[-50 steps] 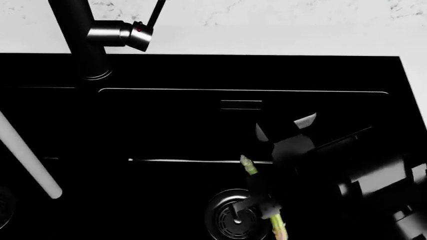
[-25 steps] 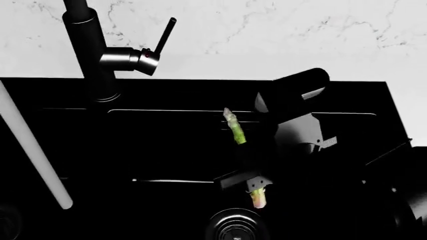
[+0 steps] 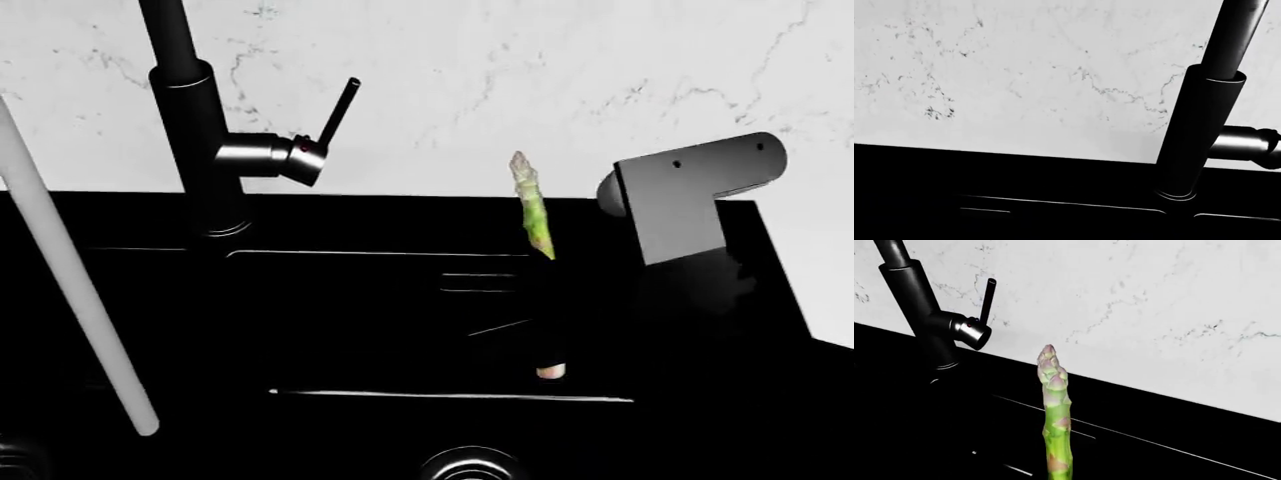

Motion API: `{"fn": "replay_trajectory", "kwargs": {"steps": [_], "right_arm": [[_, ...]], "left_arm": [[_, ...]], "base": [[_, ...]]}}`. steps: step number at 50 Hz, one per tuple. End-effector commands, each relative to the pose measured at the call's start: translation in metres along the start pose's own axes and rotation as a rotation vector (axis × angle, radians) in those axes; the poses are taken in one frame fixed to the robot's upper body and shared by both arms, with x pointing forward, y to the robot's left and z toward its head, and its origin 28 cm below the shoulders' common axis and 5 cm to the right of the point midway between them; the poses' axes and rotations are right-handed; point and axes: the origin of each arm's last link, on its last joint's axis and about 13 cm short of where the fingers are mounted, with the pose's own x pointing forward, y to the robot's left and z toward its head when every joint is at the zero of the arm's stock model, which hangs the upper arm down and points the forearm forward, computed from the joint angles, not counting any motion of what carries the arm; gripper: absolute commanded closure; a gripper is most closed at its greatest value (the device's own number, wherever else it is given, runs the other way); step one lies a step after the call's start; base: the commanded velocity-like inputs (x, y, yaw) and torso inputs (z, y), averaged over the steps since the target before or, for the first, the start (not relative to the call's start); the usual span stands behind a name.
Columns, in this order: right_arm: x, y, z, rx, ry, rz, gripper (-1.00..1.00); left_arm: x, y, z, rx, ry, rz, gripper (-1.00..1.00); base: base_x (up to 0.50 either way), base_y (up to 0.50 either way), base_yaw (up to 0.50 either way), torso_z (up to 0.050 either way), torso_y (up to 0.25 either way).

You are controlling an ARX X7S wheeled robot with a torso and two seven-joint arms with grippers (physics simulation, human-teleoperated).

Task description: Pick the broccolis and asparaguss from the sink and place them in one bowl. Place the onion in the other bowl. Then turn off the sink faucet.

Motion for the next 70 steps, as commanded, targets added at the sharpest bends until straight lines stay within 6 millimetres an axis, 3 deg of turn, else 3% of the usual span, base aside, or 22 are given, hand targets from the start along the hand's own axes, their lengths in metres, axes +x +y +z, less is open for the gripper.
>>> {"fn": "replay_trajectory", "kwargs": {"steps": [1, 21, 35, 46, 70], "right_arm": [[-0.012, 0.0, -0.003, 0.01, -0.033, -0.046, 1.0], [-0.019, 0.001, -0.006, 0.041, -0.06, -0.066, 1.0], [-0.026, 0.004, -0.006, -0.006, -0.055, -0.106, 1.0], [-0.029, 0.006, -0.007, -0.009, -0.057, -0.09, 1.0], [-0.028, 0.008, -0.016, -0.009, -0.05, -0.093, 1.0]], "left_arm": [[-0.002, -0.002, -0.001, -0.007, -0.002, -0.005, -1.0], [-0.005, 0.003, 0.001, -0.011, 0.014, 0.009, -1.0], [-0.012, 0.019, -0.006, 0.189, 0.242, 0.046, -1.0], [-0.007, 0.027, -0.009, 0.156, 0.32, 0.041, -1.0], [-0.011, 0.016, -0.015, 0.18, 0.309, -0.001, -1.0]], "base": [[0.0, 0.0, 0.0, 0.007, 0.117], [0.0, 0.0, 0.0, 0.007, 0.088], [0.0, 0.0, 0.0, 0.0, 0.0], [0.0, 0.0, 0.0, 0.0, 0.0], [0.0, 0.34, 0.0, 0.0, 0.0]]}}
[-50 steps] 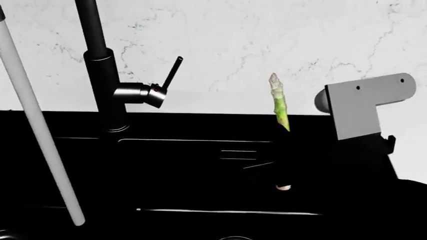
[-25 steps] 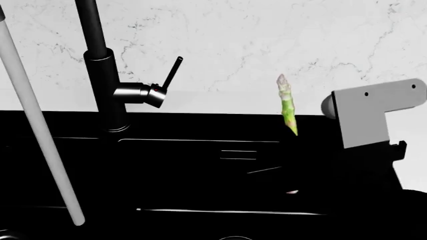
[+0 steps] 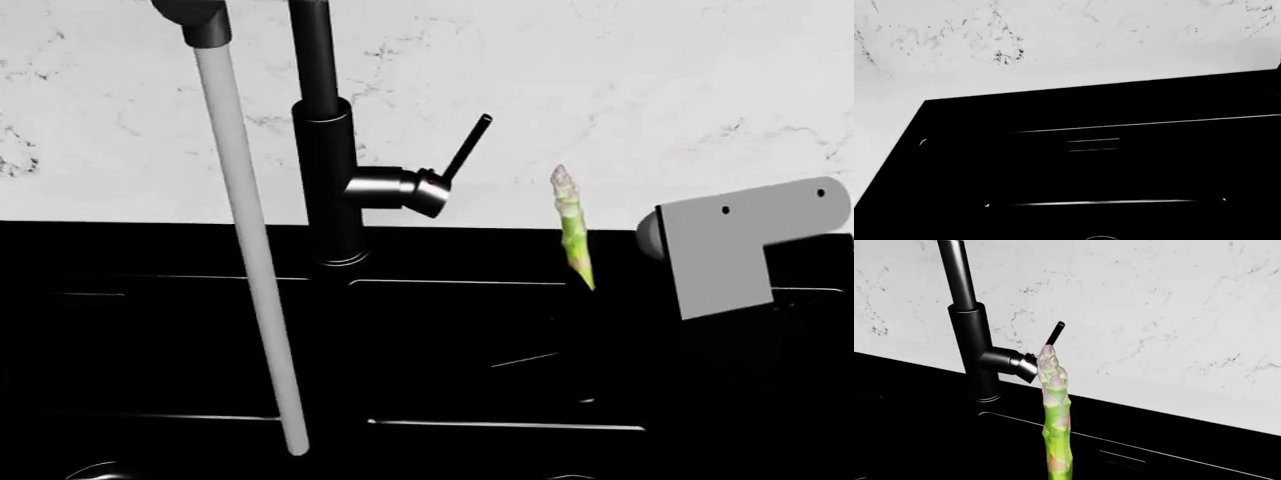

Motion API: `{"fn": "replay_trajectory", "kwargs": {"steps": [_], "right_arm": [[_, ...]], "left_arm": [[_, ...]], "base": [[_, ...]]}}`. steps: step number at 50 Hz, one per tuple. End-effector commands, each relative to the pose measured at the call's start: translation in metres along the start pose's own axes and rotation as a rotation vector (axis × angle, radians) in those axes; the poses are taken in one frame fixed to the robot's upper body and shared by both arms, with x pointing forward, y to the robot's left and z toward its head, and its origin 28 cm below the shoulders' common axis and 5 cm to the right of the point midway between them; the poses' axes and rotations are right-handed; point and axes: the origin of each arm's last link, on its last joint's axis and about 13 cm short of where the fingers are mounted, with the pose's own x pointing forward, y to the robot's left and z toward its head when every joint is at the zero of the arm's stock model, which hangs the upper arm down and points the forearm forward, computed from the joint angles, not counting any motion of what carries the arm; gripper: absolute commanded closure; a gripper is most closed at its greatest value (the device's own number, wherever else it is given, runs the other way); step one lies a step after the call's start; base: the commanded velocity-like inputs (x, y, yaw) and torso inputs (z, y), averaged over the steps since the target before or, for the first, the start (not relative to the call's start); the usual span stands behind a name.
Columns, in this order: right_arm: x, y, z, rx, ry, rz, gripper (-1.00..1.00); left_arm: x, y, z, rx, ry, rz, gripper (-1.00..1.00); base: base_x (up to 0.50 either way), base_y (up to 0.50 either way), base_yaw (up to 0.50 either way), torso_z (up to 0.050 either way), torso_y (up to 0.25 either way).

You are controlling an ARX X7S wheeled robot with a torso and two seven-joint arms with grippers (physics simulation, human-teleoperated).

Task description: Pick the broccolis and asparaguss from the sink and place them in one bowl. Place the onion in the other bowl. Then turn off the sink faucet.

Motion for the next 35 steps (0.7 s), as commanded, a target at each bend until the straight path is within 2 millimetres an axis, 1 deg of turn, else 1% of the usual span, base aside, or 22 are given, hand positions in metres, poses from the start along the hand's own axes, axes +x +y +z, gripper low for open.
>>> {"fn": "replay_trajectory", "kwargs": {"steps": [1, 6, 8, 11, 12, 13, 15, 17, 18, 19, 20, 22, 23, 24, 29, 30, 31, 32, 35], "right_arm": [[0.0, 0.0, -0.002, -0.013, 0.005, 0.001, 1.0], [0.001, 0.0, -0.003, -0.009, 0.004, 0.004, 1.0], [0.001, 0.0, -0.003, 0.01, 0.001, -0.004, 1.0], [0.001, 0.0, -0.006, 0.011, 0.012, -0.005, 1.0], [0.001, 0.001, -0.006, 0.011, 0.014, -0.002, 1.0], [0.001, 0.002, -0.006, 0.006, 0.022, 0.009, 1.0], [0.0, 0.002, -0.003, 0.0, 0.02, 0.011, 1.0], [0.0, 0.002, -0.004, 0.004, 0.02, 0.009, 1.0], [-0.001, 0.002, -0.005, 0.007, 0.02, 0.009, 1.0], [-0.001, 0.002, -0.006, 0.006, 0.021, 0.009, 1.0], [-0.002, 0.002, -0.008, 0.01, 0.02, 0.009, 1.0], [-0.002, 0.002, -0.01, 0.017, 0.021, 0.01, 1.0], [-0.002, 0.002, -0.011, 0.017, 0.022, 0.011, 1.0], [-0.002, 0.002, -0.011, 0.018, 0.023, 0.01, 1.0], [-0.003, 0.001, -0.011, 0.017, 0.026, 0.01, 1.0], [-0.004, 0.001, -0.011, 0.018, 0.026, 0.009, 1.0], [-0.004, 0.001, -0.01, 0.024, 0.021, 0.011, 1.0], [-0.004, 0.001, -0.01, 0.024, 0.021, 0.012, 1.0], [-0.004, 0.001, -0.011, 0.026, 0.026, 0.013, 1.0]], "left_arm": [[0.0, -0.005, -0.003, 0.014, 0.01, -0.016, -1.0], [0.001, -0.005, -0.004, 0.023, 0.01, -0.024, -1.0], [0.002, -0.008, -0.005, 0.027, 0.02, -0.036, -1.0], [0.0, -0.015, -0.003, 0.034, 0.049, -0.098, -1.0], [0.0, -0.015, -0.001, 0.069, 0.043, -0.101, -1.0], [0.0, -0.017, 0.001, 0.065, 0.074, -0.144, -1.0], [0.001, -0.022, 0.003, 0.095, 0.105, -0.174, -1.0], [0.001, -0.026, 0.003, 0.099, 0.139, -0.199, -1.0], [0.002, -0.029, 0.003, 0.131, 0.151, -0.207, -1.0], [0.004, -0.036, 0.002, 0.114, 0.189, -0.237, -1.0], [0.003, -0.038, 0.002, 0.125, 0.208, -0.249, -1.0], [0.006, -0.036, -0.001, 0.109, 0.246, -0.251, -1.0], [0.008, -0.036, -0.001, 0.047, 0.294, -0.294, -1.0], [0.009, -0.036, -0.004, 0.08, 0.292, -0.278, -1.0], [0.01, -0.032, -0.005, 0.065, 0.35, -0.301, -1.0], [0.011, -0.032, -0.005, 0.05, 0.375, -0.289, -1.0], [0.014, -0.033, -0.004, -0.012, 0.417, -0.267, -1.0], [0.012, -0.032, -0.004, 0.017, 0.413, -0.278, -1.0], [0.012, -0.031, -0.003, 0.011, 0.422, -0.253, -1.0]], "base": [[0.0, 0.26, 0.0, 0.0, 0.0], [0.0, 0.26, 0.0, 0.0, 0.0], [0.0, 0.0, 0.0, 0.0, 0.0], [0.0, 0.0, 0.0, 0.0, 0.0], [0.0, 0.0, 0.0, 0.0, 0.0], [0.0, 0.0, 0.0, 0.0, 0.0], [0.0, 0.0, 0.0, 0.0, 0.0], [0.0, 0.0, 0.0, 0.0, 0.0], [0.0, 0.0, 0.0, 0.0, 0.0], [0.0, 0.0, 0.0, 0.0, 0.0], [0.0, 0.0, 0.0, 0.0, 0.0], [0.0, 0.0, 0.0, 0.0, 0.0], [0.0, 0.0, 0.0, 0.0, 0.0], [0.0, 0.0, 0.0, 0.0, 0.0], [0.0, 0.0, 0.0, 0.0, 0.0], [0.0, 0.0, 0.0, 0.0, 0.0], [0.0, 0.0, 0.0, 0.0, 0.0], [0.0, 0.0, 0.0, 0.0, 0.0], [0.0, 0.0, 0.0, 0.0, 0.0]]}}
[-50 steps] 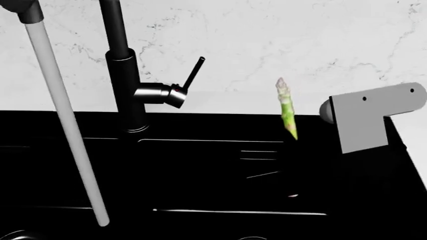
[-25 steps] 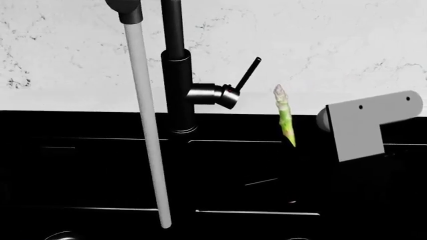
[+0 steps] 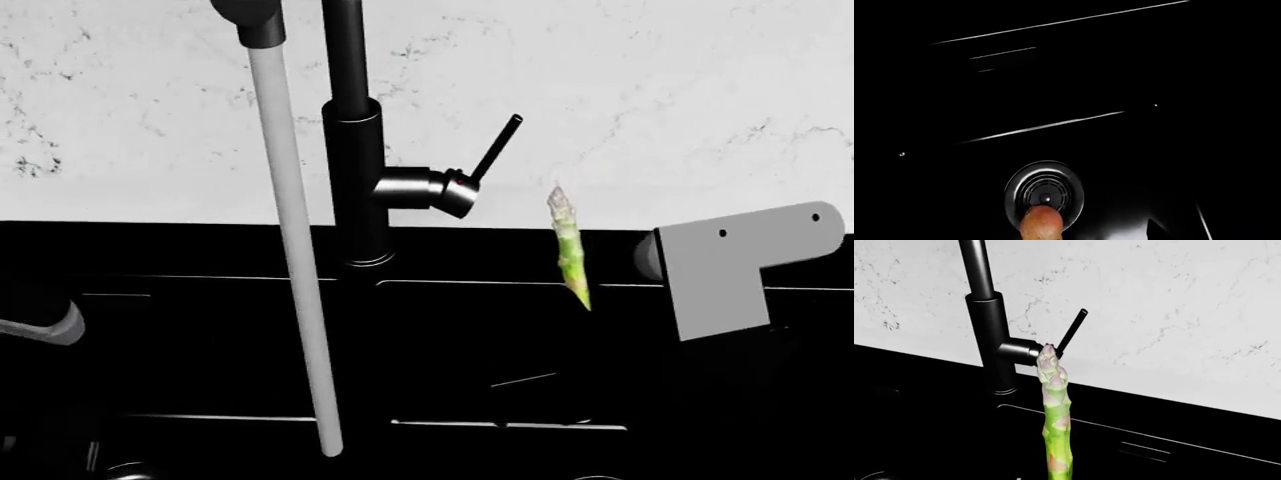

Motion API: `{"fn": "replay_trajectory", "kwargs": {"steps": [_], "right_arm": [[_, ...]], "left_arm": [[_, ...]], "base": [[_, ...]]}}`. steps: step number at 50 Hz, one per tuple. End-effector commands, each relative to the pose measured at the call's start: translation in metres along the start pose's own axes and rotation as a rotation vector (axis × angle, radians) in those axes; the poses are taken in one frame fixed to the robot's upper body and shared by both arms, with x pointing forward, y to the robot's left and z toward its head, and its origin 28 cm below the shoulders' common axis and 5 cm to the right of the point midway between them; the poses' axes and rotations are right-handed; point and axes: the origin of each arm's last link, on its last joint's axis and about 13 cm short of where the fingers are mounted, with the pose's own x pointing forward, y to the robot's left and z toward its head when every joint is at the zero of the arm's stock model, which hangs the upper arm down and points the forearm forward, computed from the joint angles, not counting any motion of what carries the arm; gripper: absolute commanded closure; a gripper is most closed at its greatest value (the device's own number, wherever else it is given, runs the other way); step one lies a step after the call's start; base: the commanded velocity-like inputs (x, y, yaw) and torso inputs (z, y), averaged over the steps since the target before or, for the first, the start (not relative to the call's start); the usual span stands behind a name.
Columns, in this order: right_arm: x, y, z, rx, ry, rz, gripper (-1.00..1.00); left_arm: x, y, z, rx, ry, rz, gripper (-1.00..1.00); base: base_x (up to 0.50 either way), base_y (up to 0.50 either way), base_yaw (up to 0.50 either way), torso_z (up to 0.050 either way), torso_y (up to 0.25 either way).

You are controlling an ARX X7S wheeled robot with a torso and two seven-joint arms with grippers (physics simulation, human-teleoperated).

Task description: Pick the broccolis and asparaguss from the sink and place them in one bowl. Place the onion in the other bowl. Then turn off the sink faucet.

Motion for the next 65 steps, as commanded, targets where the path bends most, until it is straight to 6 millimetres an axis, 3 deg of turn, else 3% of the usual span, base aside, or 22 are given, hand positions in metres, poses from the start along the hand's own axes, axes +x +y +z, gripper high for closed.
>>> {"fn": "replay_trajectory", "kwargs": {"steps": [1, 6, 15, 23, 40, 65], "right_arm": [[-0.001, -0.001, -0.002, 0.01, 0.007, 0.005, 1.0], [0.0, -0.002, 0.005, 0.008, 0.002, 0.013, 1.0], [0.001, -0.002, 0.0, 0.01, 0.022, 0.015, 1.0], [-0.001, -0.003, 0.0, 0.026, 0.003, 0.01, 1.0], [0.001, -0.003, -0.003, 0.028, 0.018, 0.013, 1.0], [0.003, -0.001, -0.002, 0.03, 0.021, 0.017, 1.0]], "left_arm": [[0.002, 0.001, 0.001, -0.073, 0.142, -0.024, -1.0], [0.005, 0.002, 0.001, -0.078, 0.182, -0.008, -1.0], [0.019, 0.004, -0.017, -0.069, 0.281, -0.012, -1.0], [0.032, 0.008, -0.014, -0.078, 0.307, 0.0, -1.0], [0.05, 0.028, -0.028, -0.048, 0.347, 0.096, -1.0], [0.097, 0.039, -0.056, -0.025, 0.405, 0.139, -1.0]], "base": [[0.0, 0.0, 0.0, 0.0, 0.0], [0.0, 0.0, 0.0, 0.0, 0.0], [0.0, 0.0, 0.0, 0.0, 0.0], [0.0, 0.0, 0.0, 0.0, 0.0], [0.0, 0.0, 0.0, 0.0, 0.0], [0.0, 0.0, 0.0, 0.0, 0.0]]}}
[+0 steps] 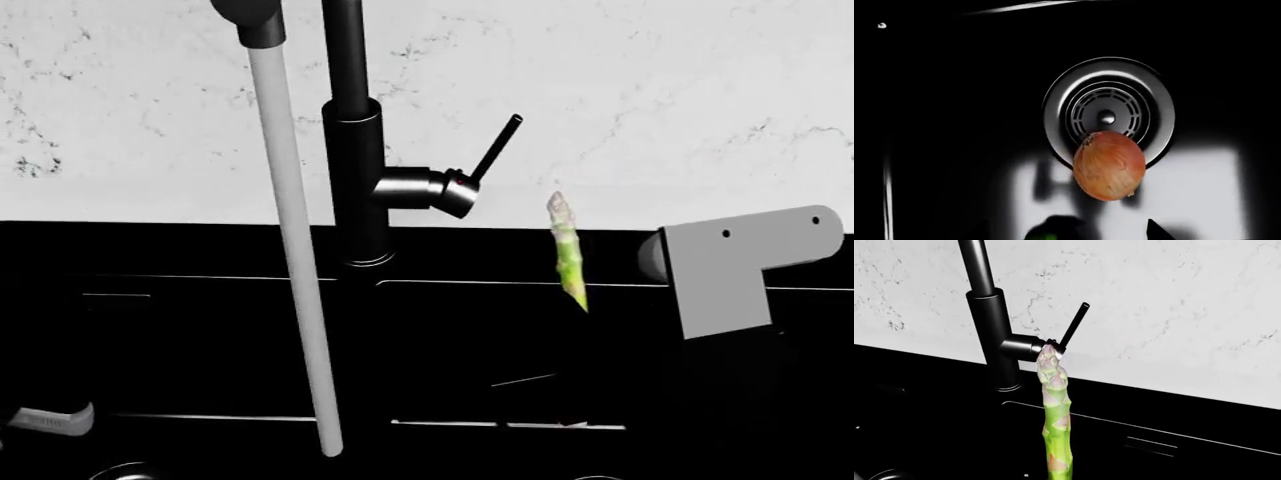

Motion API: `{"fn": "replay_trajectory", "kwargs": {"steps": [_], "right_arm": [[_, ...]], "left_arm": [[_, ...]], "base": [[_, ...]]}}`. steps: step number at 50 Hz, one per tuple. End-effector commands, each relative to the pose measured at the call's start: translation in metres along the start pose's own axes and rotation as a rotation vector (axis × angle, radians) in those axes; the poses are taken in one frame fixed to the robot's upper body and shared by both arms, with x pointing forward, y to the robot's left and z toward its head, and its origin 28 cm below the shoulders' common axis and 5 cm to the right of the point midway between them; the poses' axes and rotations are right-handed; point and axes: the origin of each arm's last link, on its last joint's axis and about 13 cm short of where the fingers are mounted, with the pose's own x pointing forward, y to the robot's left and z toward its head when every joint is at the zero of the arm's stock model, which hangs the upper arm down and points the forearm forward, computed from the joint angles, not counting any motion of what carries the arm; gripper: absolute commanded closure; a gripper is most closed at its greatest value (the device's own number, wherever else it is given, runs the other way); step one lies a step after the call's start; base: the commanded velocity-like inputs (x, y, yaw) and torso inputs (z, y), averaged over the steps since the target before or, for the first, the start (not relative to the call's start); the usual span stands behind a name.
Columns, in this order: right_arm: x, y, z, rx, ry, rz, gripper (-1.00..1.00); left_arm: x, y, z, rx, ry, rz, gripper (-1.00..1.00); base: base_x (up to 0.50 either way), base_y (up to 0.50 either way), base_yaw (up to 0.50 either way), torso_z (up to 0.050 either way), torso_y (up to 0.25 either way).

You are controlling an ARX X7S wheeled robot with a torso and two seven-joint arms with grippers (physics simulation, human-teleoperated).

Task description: Pick the broccolis and asparaguss from the sink and place them in one bowl. Place the onion in the other bowl. Then turn off the sink faucet.

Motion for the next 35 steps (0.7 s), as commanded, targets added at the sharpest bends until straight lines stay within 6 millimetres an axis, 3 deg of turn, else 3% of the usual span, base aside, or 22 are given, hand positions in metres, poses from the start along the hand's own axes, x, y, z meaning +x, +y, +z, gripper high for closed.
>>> {"fn": "replay_trajectory", "kwargs": {"steps": [1, 9, 35], "right_arm": [[0.001, 0.001, -0.002, -0.002, 0.006, 0.002, 1.0], [0.003, 0.0, -0.003, 0.003, 0.004, 0.001, 1.0], [-0.001, 0.001, -0.006, 0.002, 0.019, -0.003, 1.0]], "left_arm": [[0.021, 0.005, -0.007, 0.035, 0.035, 0.033, -1.0], [0.026, 0.014, -0.011, 0.059, 0.067, 0.09, -1.0], [0.062, 0.004, -0.053, 0.079, 0.161, 0.033, -1.0]], "base": [[0.0, 0.0, 0.0, 0.0, 0.0], [0.0, 0.0, 0.0, 0.0, 0.0], [0.0, 0.0, 0.0, 0.0, 0.0]]}}
